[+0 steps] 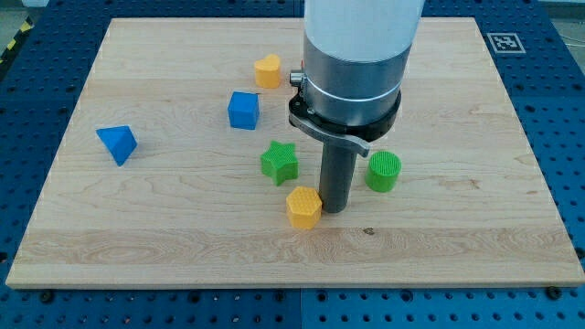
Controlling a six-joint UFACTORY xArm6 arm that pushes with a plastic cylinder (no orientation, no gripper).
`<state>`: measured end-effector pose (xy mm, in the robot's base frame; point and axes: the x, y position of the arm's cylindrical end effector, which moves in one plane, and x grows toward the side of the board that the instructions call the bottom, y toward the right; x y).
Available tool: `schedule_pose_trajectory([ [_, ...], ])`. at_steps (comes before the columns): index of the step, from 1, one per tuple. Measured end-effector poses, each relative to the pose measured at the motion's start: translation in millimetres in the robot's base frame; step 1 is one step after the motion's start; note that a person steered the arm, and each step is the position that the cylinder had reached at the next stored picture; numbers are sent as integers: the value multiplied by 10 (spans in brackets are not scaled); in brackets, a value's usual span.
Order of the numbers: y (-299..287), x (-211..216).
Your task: Move yellow hexagon left diagonally towards green circle
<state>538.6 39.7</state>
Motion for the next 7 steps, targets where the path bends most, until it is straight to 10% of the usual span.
schedule_pose_trajectory([
  [4, -44, 756],
  [7, -867, 537],
])
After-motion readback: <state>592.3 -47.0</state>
